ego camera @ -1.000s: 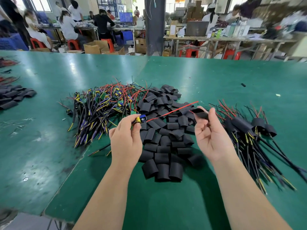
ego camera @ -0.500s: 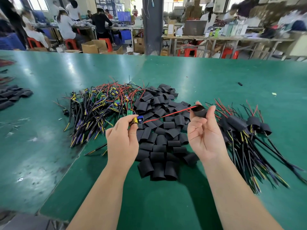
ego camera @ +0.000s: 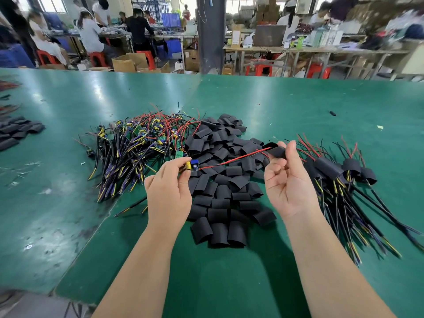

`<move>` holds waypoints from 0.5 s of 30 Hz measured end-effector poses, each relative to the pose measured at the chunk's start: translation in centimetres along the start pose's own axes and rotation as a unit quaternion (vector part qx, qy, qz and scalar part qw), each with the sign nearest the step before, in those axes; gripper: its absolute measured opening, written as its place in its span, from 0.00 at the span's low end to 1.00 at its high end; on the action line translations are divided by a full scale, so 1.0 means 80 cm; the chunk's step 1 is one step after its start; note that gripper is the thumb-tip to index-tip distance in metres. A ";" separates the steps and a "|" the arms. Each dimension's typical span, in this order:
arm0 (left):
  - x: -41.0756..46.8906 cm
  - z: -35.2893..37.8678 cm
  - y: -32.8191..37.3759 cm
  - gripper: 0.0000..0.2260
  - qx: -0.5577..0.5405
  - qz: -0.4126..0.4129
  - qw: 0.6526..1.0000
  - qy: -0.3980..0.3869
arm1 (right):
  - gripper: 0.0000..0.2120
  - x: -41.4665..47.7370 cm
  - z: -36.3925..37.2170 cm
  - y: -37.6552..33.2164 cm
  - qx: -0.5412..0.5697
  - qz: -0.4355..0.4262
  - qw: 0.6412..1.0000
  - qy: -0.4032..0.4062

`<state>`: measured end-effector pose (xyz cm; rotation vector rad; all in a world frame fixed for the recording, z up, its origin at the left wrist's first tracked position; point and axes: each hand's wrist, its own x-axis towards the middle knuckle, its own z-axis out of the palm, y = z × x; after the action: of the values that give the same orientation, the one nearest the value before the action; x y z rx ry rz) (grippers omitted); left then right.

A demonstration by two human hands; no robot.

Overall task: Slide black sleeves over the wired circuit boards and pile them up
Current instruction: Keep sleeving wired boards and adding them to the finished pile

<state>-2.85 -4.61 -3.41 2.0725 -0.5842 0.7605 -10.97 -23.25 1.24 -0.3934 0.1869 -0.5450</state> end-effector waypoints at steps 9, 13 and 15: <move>-0.001 -0.002 0.003 0.10 0.014 0.002 1.000 0.000 | 0.22 0.005 -0.007 0.004 -0.057 -0.005 0.996 -0.072; -0.002 -0.002 0.004 0.10 0.027 0.007 0.999 -0.016 | 0.28 0.002 -0.007 0.001 -0.027 0.008 0.995 -0.092; -0.002 -0.002 0.005 0.10 0.021 0.004 1.000 -0.022 | 0.26 0.002 -0.006 0.001 -0.050 0.005 0.993 -0.103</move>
<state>-3.25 -4.71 -3.22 2.1311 -0.6055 0.7394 -10.91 -23.42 0.79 -0.5433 0.0182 -0.4826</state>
